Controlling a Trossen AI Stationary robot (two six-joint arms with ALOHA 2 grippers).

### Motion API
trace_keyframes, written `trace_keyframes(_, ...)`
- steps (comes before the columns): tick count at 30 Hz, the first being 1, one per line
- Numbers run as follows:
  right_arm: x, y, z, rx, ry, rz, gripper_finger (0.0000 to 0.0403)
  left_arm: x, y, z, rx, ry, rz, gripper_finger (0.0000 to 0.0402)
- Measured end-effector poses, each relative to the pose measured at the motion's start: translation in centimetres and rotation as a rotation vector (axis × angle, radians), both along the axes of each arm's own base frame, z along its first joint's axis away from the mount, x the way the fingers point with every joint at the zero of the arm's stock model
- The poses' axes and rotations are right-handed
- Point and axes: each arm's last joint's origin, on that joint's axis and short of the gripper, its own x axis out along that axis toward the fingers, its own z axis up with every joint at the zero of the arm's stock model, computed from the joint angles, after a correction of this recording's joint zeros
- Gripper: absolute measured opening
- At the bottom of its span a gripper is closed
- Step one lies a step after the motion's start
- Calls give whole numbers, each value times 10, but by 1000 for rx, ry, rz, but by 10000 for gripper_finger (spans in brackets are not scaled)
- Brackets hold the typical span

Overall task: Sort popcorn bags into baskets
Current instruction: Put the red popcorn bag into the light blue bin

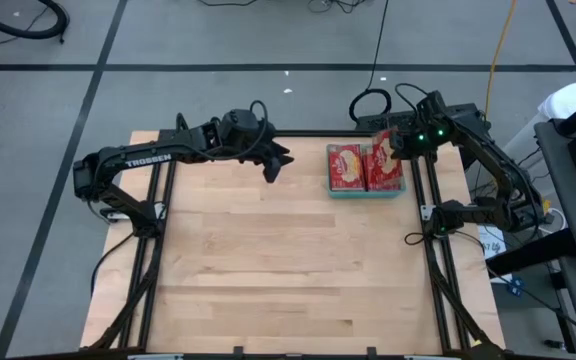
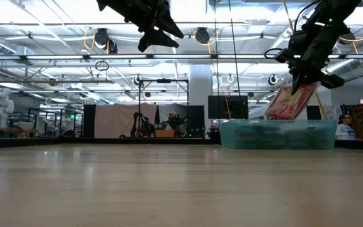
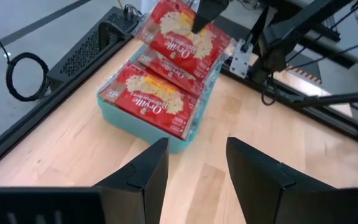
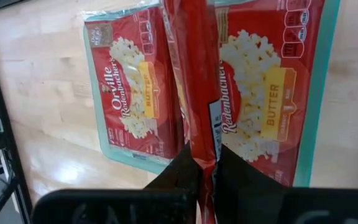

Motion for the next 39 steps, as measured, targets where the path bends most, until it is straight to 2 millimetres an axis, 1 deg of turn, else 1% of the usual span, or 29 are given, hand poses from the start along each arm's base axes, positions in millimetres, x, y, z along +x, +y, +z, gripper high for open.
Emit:
trace_keyframes(9,0,-1,-1,-7,28,-1,13,-1,0,-2,25,31,-18,166)
trace_keyframes(20,1,-3,-7,30,45,22,42,-4,7,-2,14,29,11,166)
trace_keyframes(31,0,-4,-10,28,83,36,43,-8,18,-2,-5,26,57,166)
trace_keyframes(34,-1,-4,-10,21,128,27,43,-9,20,-2,-6,26,64,166)
trace_keyframes(39,-1,-4,-10,17,127,19,43,-9,20,-2,-7,26,66,166)
